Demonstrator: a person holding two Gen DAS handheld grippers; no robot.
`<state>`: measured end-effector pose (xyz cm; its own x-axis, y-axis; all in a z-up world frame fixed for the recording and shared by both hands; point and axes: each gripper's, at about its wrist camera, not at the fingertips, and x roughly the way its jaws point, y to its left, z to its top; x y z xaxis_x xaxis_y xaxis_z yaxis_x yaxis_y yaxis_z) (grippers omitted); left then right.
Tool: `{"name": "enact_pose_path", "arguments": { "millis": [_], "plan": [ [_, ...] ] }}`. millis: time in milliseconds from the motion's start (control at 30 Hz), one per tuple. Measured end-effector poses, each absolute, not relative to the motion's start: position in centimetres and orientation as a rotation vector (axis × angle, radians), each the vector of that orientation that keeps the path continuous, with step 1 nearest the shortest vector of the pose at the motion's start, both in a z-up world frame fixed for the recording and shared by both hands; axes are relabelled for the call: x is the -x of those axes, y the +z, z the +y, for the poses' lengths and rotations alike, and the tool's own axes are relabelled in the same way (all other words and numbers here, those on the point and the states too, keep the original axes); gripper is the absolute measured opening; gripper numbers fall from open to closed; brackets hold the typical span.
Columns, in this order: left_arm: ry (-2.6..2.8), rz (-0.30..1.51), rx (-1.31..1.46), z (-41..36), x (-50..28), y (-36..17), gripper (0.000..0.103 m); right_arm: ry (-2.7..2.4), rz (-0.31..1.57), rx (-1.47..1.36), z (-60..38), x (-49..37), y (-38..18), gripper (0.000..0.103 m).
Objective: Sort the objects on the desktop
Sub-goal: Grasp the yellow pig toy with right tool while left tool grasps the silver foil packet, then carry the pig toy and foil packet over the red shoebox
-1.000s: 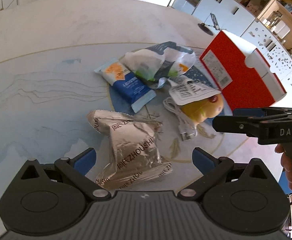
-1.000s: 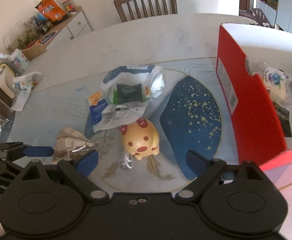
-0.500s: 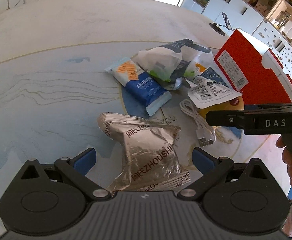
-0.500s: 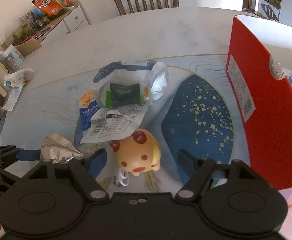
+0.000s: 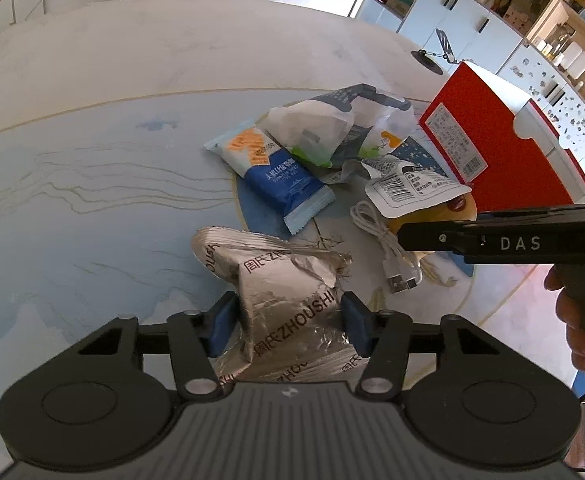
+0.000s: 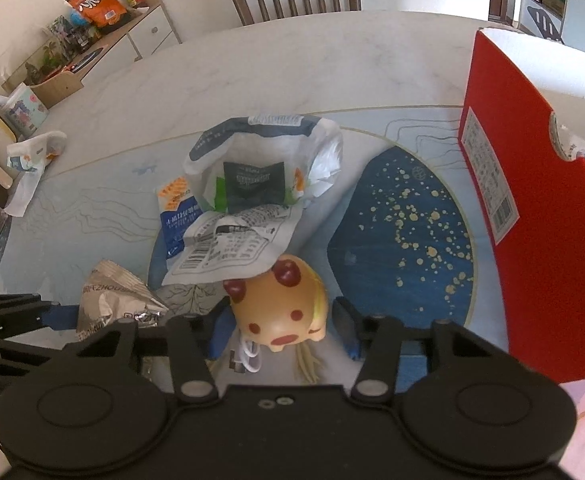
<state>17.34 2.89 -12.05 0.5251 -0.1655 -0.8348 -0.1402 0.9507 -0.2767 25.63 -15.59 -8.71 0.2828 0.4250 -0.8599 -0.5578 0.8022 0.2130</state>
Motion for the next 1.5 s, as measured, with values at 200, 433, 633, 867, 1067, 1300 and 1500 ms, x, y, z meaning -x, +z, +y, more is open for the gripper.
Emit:
{"name": "enact_pose_path", "arguments": {
  "millis": [200, 433, 633, 867, 1067, 1300, 1500],
  "plan": [
    [-0.008, 1.023, 0.35, 3.1, -17.1, -11.9, 0.051, 0.659, 1.088, 0.138, -15.9, -25.6, -8.1, 0.047],
    [-0.004, 1.02, 0.372, 3.4, -16.7, -11.8, 0.047, 0.642, 1.087, 0.142, -16.7, -24.9, -7.8, 0.045],
    [-0.009, 1.018, 0.385, 3.2, -16.0, -11.5, 0.047, 0.632, 1.089, 0.127, -17.9, -24.0, -7.3, 0.044],
    [-0.018, 1.008, 0.389, 2.8, -15.0, -10.7, 0.047, 0.622, 1.092, 0.105, -19.4, -22.8, -6.7, 0.044],
    [-0.026, 1.002, 0.385, 2.4, -14.2, -9.8, 0.047, 0.62, 1.086, 0.083, -20.5, -22.0, -5.9, 0.044],
    [-0.044, 0.998, 0.379, 2.0, -13.4, -8.3, 0.047, 0.615, 1.081, 0.083, -21.9, -21.3, -4.0, 0.044],
    [-0.063, 0.99, 0.377, 1.7, -13.0, -6.8, 0.047, 0.602, 1.068, 0.082, -23.4, -21.2, -2.1, 0.044]
  ]
}}
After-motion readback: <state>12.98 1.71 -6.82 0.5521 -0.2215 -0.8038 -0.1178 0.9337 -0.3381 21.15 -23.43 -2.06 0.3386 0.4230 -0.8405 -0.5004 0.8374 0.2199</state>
